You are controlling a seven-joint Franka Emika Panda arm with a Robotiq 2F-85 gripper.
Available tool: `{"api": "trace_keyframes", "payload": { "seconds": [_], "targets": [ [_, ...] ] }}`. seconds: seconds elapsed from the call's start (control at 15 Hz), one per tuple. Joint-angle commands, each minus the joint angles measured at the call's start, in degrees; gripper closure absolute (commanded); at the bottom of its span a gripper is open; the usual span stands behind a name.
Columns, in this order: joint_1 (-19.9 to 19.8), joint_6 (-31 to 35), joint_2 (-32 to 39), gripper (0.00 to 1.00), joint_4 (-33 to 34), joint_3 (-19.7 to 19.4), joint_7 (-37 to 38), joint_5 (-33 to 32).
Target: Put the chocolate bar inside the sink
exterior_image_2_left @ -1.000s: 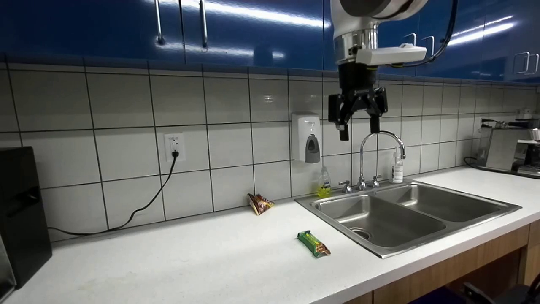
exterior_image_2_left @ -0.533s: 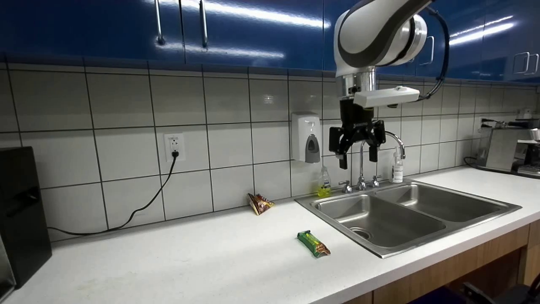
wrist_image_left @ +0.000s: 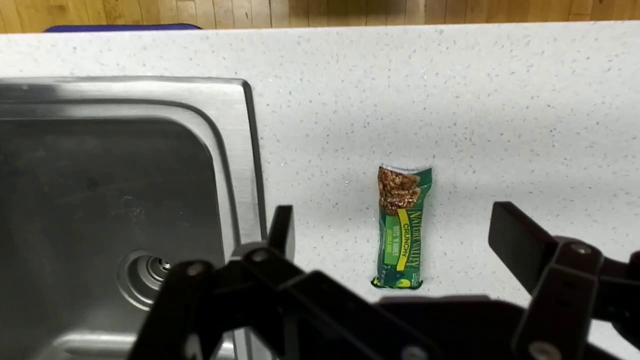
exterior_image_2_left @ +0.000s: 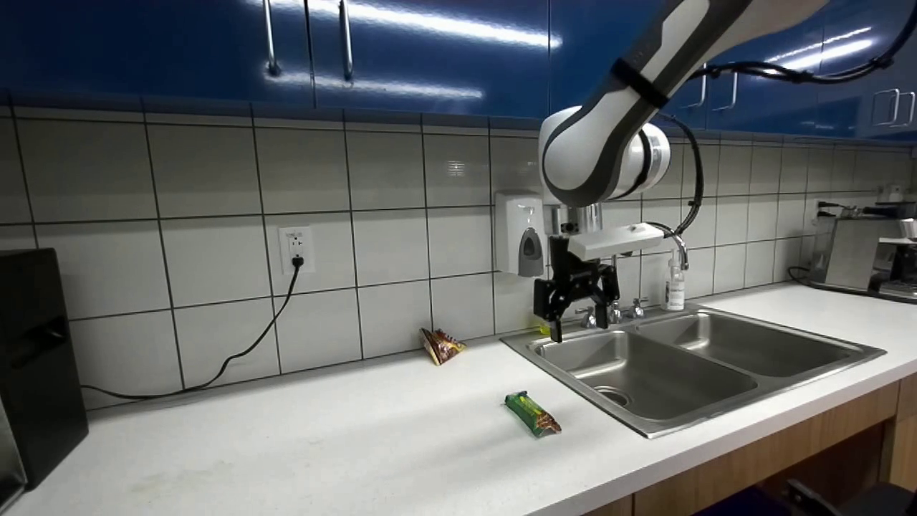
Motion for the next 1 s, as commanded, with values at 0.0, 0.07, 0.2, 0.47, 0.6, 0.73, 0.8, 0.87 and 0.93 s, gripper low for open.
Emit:
{"api": "trace_keyframes", "payload": {
  "seconds": [0.0,0.07,0.2,0.47,0.6,0.73,0.8,0.87,0.93],
  "targets": [
    [-0.41,3.20,9.19,0.00,5.36,0.33,2.00,-3.09],
    [-0.19,4.13,11.28,0.00,6.44,0.16,2.60,-3.91],
    [0.48,5.26,15.32,0.00,8.73,-0.25,3.20,-4.36],
    [2.02,5.99,21.60,0.00,13.02,-1.16,5.50,-6.43],
    [3.00,6.13,24.31,0.00,15.07,-1.62,6.29,-6.61],
    [4.21,6.11,26.78,0.00,16.84,-2.30,7.34,-6.98],
    [4.88,6.06,27.87,0.00,17.64,-2.74,7.93,-7.31],
    [5.35,6.05,28.81,0.00,18.29,-3.03,8.21,-7.15],
    [5.89,6.10,29.93,0.00,18.97,-3.34,8.51,-6.96]
  ]
}}
